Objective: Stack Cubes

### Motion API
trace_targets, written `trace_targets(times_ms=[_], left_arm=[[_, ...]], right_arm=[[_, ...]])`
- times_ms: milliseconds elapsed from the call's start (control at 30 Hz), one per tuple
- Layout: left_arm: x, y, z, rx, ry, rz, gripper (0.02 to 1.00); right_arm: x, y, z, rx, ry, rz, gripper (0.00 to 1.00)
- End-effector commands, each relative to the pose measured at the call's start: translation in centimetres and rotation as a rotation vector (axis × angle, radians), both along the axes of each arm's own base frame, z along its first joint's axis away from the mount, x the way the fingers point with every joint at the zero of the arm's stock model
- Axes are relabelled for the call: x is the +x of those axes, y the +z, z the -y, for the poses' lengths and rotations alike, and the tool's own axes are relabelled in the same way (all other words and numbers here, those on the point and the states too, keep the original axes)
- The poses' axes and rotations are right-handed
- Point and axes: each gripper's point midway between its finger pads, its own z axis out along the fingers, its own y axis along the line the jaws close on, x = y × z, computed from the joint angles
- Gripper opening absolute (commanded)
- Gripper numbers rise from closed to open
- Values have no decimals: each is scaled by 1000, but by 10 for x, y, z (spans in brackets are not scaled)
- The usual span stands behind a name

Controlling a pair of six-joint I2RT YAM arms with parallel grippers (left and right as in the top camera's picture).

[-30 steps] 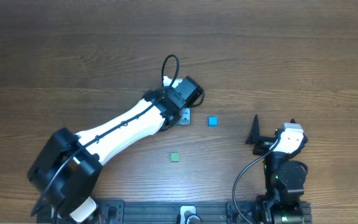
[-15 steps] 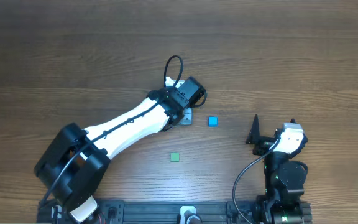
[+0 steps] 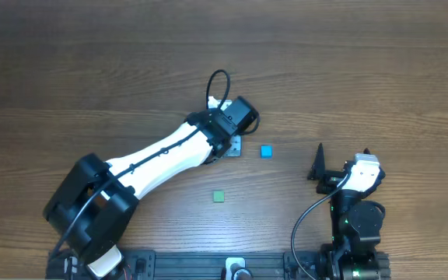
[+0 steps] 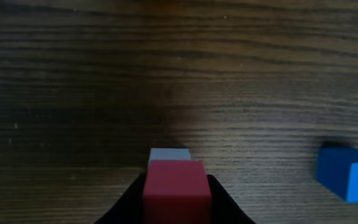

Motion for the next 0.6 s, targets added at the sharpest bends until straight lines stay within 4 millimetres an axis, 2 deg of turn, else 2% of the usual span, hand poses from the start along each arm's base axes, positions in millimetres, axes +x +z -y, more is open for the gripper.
trace_targets(times_ms=[33, 600], left_arm=[[2, -7, 6, 2, 4, -12, 38], [1, -9, 6, 4, 7, -18, 42]], right_arm=[[0, -3, 1, -5, -1, -3, 991], [0, -3, 1, -5, -2, -3, 991]])
